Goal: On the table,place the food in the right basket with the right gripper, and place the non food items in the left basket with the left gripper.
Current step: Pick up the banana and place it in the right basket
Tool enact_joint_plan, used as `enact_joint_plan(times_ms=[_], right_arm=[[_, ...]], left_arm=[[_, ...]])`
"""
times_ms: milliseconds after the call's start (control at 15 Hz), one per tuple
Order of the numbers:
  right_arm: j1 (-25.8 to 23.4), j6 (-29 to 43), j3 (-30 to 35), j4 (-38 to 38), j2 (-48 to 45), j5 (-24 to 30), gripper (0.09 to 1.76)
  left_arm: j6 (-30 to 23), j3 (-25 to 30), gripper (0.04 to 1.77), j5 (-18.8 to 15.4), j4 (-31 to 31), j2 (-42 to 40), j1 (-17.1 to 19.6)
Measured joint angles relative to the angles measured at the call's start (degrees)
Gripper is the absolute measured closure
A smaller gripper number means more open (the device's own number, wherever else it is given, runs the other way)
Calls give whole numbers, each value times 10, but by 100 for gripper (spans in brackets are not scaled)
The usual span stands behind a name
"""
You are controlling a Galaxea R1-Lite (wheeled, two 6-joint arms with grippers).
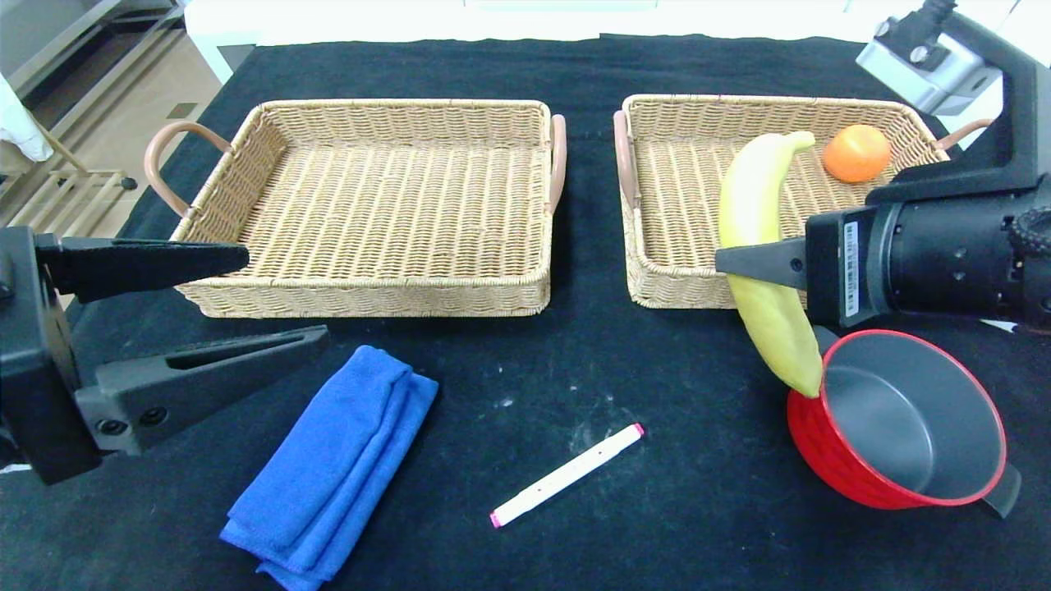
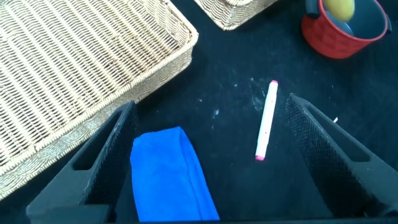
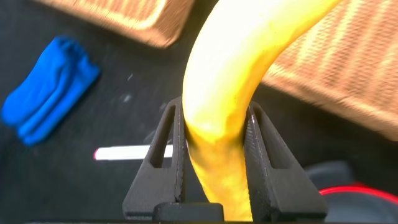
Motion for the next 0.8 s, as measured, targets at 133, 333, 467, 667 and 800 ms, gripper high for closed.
enact_joint_plan(times_ms=[133,333,467,667,800], right_arm=[[-22,3,-16,-1,4,0,123],[-61,18,-44,-2,13,0,123],[-93,23,-69,-2,24,0,123],[-138,33,-111,-2,44,27,123],[-164,39,-141,-2,62,35,123]], left_arm=[[0,0,9,0,0,0,0],[0,0,9,0,0,-1,0],[0,0,9,0,0,-1,0],[0,0,9,0,0,-1,0],[0,0,9,0,0,-3,0]])
